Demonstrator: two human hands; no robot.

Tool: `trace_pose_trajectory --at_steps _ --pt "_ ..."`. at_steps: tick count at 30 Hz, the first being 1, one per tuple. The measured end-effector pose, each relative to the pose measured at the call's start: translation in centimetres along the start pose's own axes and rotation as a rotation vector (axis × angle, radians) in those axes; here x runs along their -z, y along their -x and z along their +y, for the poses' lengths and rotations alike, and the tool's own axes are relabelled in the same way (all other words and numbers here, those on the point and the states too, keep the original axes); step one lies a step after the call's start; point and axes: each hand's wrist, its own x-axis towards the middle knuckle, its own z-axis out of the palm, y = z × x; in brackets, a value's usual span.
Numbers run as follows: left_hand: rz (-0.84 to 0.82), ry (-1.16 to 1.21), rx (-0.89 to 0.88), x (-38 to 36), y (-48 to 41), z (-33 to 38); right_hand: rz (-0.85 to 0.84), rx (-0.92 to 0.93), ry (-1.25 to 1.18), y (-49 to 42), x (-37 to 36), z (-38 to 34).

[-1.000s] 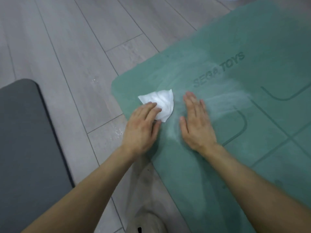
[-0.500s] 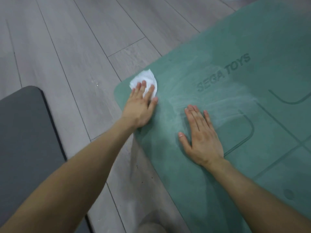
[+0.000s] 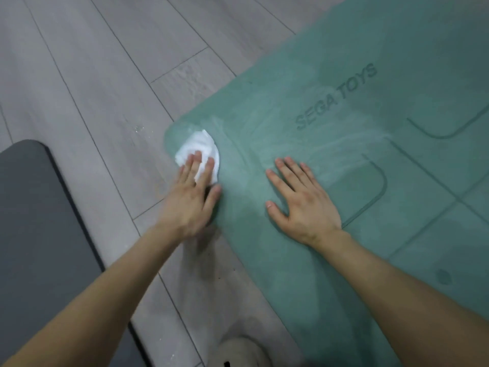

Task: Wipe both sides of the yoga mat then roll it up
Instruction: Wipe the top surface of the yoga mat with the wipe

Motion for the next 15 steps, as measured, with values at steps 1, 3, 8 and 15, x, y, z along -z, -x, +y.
trace_pose_trajectory --at_steps 1,3,8,15 --pt "-0.028 -0.012 -0.084 -0.7 2.6 0.8 0.001 -0.001 0.003 0.0 0.0 0.0" --pt "-0.089 -0.058 -0.132 -0.3 3.2 -0.9 0.005 -0.007 0.014 0.1 0.1 0.0" --pt "-0.114 0.065 0.249 3.7 -6.6 -6.8 -0.048 -0.009 0.056 -0.1 0.3 0.0" --pt "-0.099 0.062 -0.02 -0.9 7.0 2.3 -0.068 -0.01 0.108 -0.1 0.3 -0.1"
